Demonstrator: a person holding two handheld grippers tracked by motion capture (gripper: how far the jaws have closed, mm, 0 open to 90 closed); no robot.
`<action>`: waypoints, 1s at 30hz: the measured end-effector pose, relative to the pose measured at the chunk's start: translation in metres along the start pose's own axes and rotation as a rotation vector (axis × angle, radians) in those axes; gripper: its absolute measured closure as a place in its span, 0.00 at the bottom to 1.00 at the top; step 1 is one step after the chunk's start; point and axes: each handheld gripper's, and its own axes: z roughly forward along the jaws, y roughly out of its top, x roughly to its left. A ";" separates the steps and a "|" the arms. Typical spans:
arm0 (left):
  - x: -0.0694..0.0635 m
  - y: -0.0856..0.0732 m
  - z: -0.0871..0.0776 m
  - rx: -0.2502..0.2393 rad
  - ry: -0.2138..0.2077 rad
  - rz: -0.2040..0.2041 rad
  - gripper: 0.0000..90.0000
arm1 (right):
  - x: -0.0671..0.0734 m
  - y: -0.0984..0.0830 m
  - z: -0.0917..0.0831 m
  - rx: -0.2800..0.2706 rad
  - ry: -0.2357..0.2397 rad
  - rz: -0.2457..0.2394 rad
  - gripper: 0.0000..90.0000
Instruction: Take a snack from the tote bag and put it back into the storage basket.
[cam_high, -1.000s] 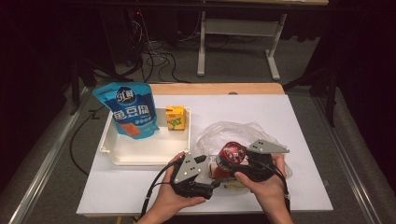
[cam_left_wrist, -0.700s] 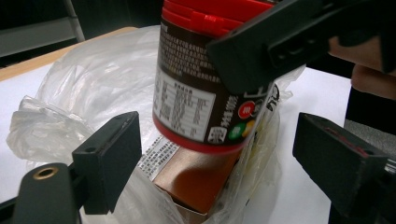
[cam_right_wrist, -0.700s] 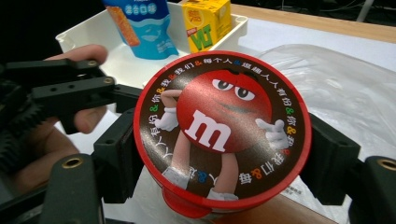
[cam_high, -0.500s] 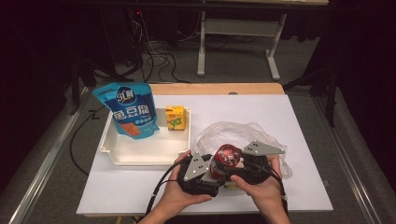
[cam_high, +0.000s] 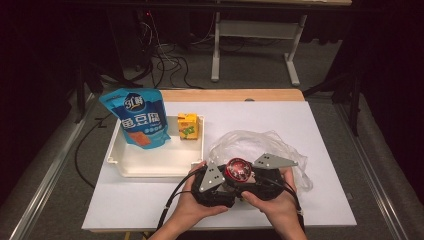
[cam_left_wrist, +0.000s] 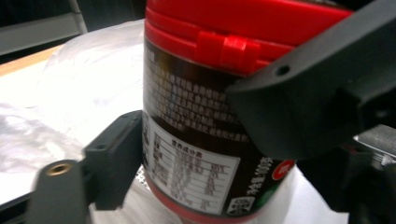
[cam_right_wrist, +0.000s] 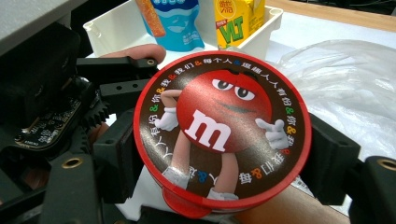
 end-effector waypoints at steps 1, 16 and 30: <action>0.000 0.000 0.000 0.000 0.001 0.004 0.26 | -0.001 0.000 0.000 0.001 0.003 0.001 0.29; 0.005 -0.002 -0.008 -0.003 -0.015 -0.033 0.29 | -0.010 0.001 -0.007 -0.036 0.086 0.021 0.23; 0.022 -0.001 -0.028 -0.043 0.026 -0.074 0.29 | -0.025 0.001 -0.021 -0.078 0.046 0.037 0.23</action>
